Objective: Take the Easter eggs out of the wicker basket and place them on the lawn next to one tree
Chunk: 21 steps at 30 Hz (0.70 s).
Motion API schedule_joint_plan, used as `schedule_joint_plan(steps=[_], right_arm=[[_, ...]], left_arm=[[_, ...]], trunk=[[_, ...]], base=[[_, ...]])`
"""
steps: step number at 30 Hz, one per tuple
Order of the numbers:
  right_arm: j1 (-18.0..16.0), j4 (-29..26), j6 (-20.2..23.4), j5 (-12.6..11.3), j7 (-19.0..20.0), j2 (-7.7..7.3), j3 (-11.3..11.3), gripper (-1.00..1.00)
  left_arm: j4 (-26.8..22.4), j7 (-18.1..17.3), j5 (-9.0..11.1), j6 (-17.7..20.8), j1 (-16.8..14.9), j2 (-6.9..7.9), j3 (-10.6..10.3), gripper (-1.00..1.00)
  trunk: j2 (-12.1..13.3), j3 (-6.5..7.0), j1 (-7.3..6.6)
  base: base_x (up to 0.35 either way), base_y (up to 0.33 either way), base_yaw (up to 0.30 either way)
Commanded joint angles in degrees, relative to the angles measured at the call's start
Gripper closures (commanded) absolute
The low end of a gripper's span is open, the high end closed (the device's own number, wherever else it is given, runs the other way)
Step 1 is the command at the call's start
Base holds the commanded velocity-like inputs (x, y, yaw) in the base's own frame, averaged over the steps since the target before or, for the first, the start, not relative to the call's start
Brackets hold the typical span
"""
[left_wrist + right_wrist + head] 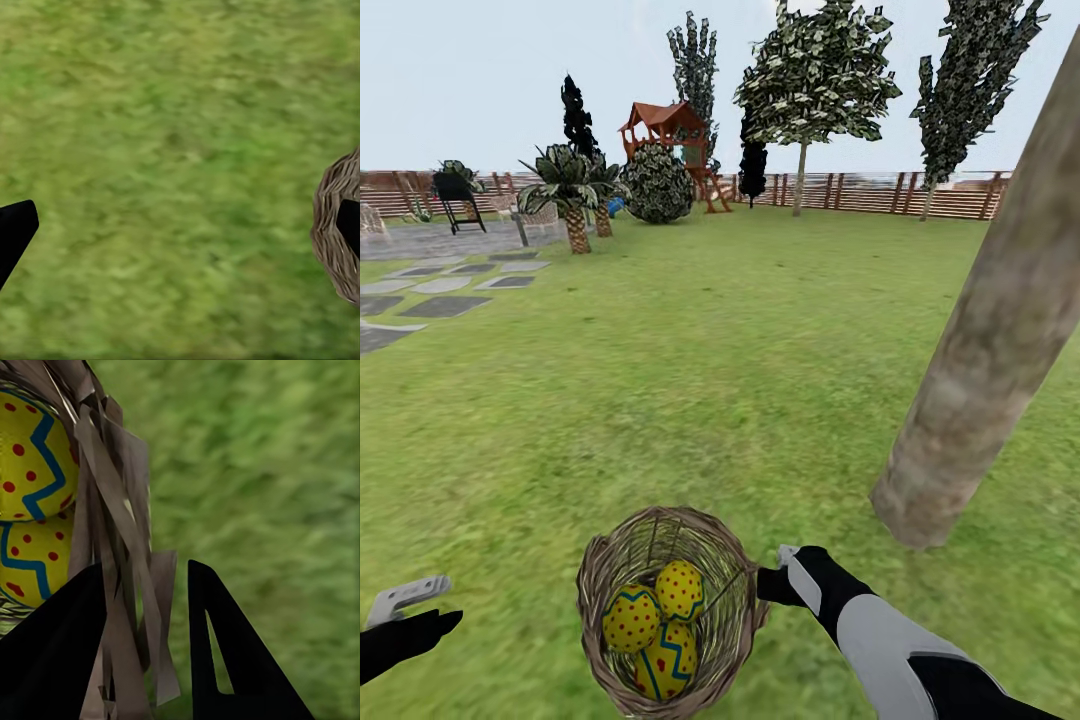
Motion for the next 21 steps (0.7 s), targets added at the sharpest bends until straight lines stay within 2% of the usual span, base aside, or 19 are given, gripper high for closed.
schedule_joint_plan(steps=[1, 21], right_arm=[[-0.02, -0.13, 0.21, -1.23, -0.28, 0.04, -0.55, 1.0], [-0.02, -0.13, 0.12, -1.23, -0.19, 0.04, -0.55, 1.0]], left_arm=[[-0.05, 0.23, 0.44, 0.28, -0.03, 0.01, 0.03, -1.0], [-0.05, 0.24, 0.44, 0.28, -0.03, 0.01, 0.03, -1.0]], trunk=[[-0.44, -0.23, 0.22], [-8.46, -3.82, 4.61]], base=[[0.0, 0.0, 0.0], [0.0, 0.0, 0.0]])
